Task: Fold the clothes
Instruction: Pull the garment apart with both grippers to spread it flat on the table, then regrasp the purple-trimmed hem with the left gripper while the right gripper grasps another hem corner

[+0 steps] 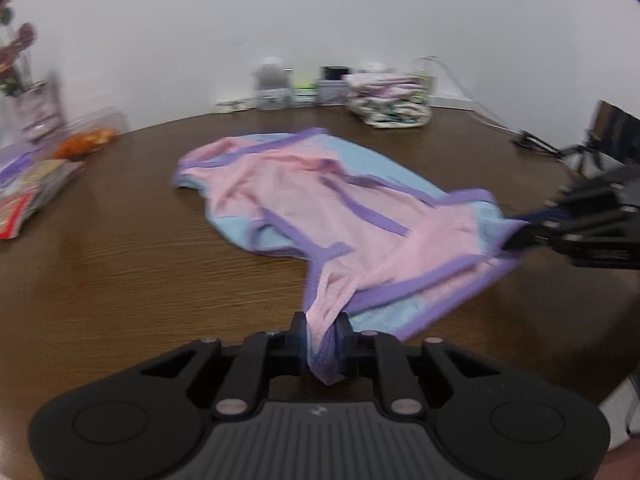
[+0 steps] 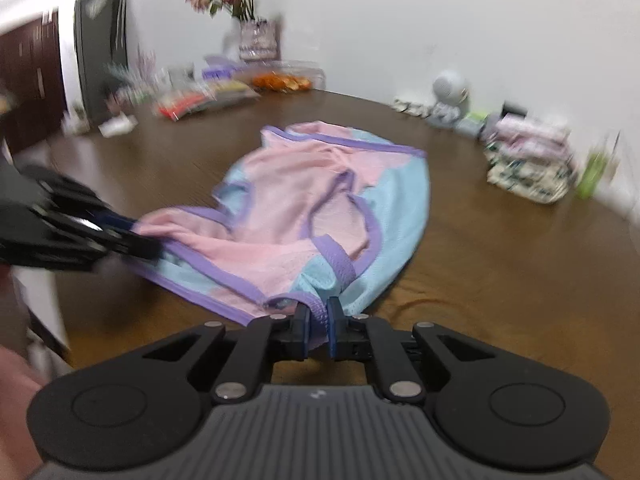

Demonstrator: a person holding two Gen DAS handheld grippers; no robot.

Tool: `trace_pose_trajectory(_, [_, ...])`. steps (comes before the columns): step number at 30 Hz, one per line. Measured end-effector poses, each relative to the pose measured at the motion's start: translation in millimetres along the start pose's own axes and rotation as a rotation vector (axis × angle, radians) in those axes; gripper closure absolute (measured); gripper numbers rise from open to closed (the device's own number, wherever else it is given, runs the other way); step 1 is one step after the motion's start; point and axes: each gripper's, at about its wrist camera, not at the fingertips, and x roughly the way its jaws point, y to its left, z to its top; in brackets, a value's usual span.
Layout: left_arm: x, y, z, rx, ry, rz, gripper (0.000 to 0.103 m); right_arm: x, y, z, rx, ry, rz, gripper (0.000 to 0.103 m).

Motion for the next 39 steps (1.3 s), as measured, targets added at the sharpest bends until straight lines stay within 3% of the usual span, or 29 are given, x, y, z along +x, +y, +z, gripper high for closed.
trace_pose_trajectory(1, [-2, 2, 0, -0.009, 0.000, 0.018, 0.070, -1, -1, 2, 0.040, -0.003, 0.029, 0.095])
trace_pose_trajectory(3, [-10, 2, -2, -0.015, -0.016, 0.032, 0.055, -3, -4, 4, 0.119, -0.010, 0.084, 0.095])
trace_pose_trajectory(7, [-30, -7, -8, 0.016, -0.038, 0.023, 0.054, -2, -13, 7, 0.249, -0.016, 0.123, 0.095])
trace_pose_trajectory(12, [-45, -18, -21, 0.063, -0.030, 0.018, 0.054, -3, -10, 10, 0.278, -0.046, 0.119, 0.095])
trace_pose_trajectory(14, [-47, -20, -26, 0.074, -0.020, 0.013, 0.058, -2, -9, 11, 0.288, -0.056, 0.127, 0.095])
trace_pose_trajectory(16, [-45, -19, -30, 0.075, -0.004, 0.007, 0.072, -2, -6, 12, 0.293, -0.063, 0.134, 0.095])
trace_pose_trajectory(26, [-33, -20, -36, 0.127, 0.011, 0.033, 0.076, -11, -6, 13, 0.320, -0.111, 0.106, 0.095])
trace_pose_trajectory(31, [-25, -17, -32, 0.118, -0.013, 0.043, 0.095, -14, -7, 7, 0.322, -0.108, 0.066, 0.095])
trace_pose_trajectory(35, [-25, -15, -26, 0.104, -0.051, 0.048, 0.098, -10, -5, -2, 0.281, -0.070, 0.010, 0.094])
trace_pose_trajectory(38, [-24, -15, -22, 0.106, -0.066, 0.041, 0.098, -4, 9, -9, 0.174, -0.024, -0.051, 0.088])
trace_pose_trajectory(39, [-24, -15, -20, 0.106, -0.069, 0.038, 0.098, -2, 15, -11, 0.125, -0.014, -0.077, 0.079])
